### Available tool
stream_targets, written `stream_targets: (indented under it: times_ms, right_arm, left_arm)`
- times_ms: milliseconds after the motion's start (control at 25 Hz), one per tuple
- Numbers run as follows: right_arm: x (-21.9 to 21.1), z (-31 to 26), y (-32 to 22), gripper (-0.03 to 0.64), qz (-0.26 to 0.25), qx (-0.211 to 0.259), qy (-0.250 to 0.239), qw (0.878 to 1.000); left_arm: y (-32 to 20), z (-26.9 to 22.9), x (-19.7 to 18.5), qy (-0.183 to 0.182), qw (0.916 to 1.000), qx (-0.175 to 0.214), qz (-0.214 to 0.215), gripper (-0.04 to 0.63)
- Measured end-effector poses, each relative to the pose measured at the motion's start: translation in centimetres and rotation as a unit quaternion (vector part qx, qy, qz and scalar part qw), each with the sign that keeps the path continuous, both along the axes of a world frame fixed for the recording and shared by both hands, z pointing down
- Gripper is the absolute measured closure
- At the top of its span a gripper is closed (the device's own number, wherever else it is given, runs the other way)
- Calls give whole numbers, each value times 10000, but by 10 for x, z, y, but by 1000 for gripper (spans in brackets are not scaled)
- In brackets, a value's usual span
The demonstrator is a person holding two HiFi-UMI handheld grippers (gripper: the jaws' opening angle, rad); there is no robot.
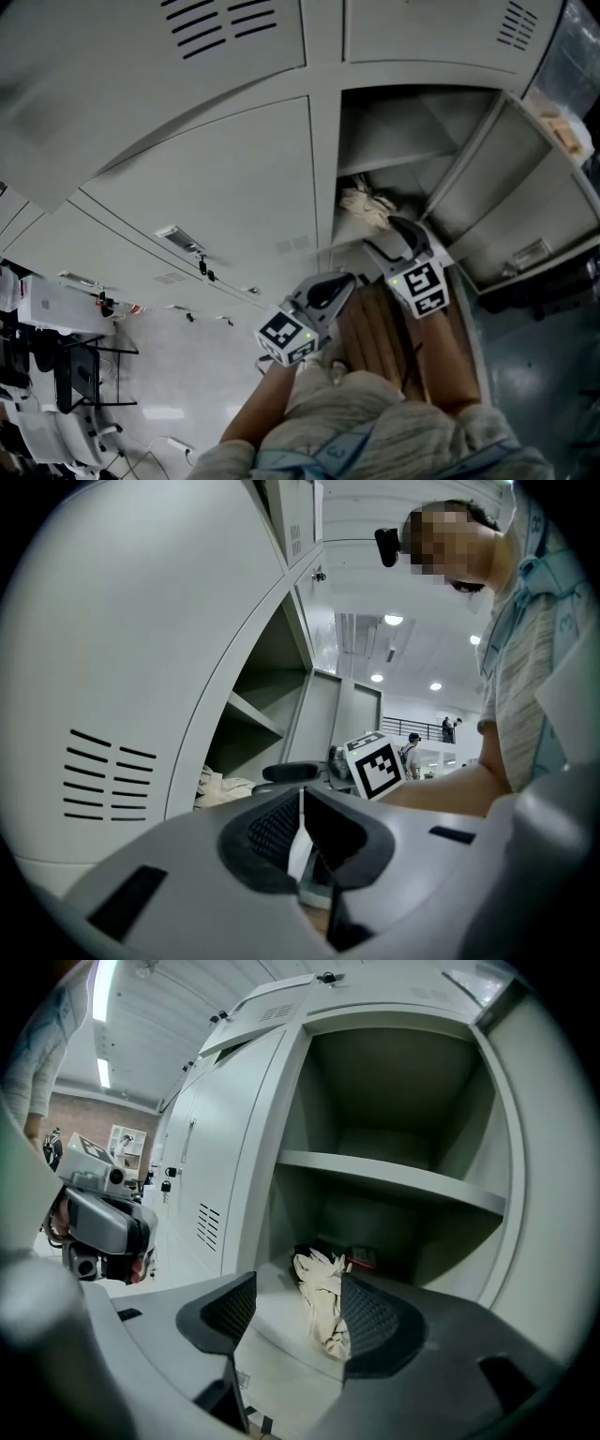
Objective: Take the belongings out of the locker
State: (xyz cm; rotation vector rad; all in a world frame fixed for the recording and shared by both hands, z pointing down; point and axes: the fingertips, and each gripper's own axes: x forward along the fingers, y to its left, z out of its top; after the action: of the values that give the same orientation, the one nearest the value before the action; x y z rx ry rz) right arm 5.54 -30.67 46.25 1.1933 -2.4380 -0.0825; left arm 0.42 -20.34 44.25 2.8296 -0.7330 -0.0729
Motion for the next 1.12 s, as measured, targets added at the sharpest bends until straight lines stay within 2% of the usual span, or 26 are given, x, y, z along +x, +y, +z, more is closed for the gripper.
stream_targets:
  times_ms: [280, 560, 1120]
  right_arm:
    - [-4, 7, -15, 318, 43, -50, 179, 9998]
    - [-2, 13, -31, 318, 105, -117, 268, 9995]
    - [-10, 27, -66, 318, -34, -246, 917, 9955]
  left_arm:
    - [-8, -1, -1, 11, 10000, -30, -19, 592]
    - [-14, 7, -1, -100, 9999, -23, 27, 592]
    - [-22, 6, -3, -70, 10000, -43, 28, 592]
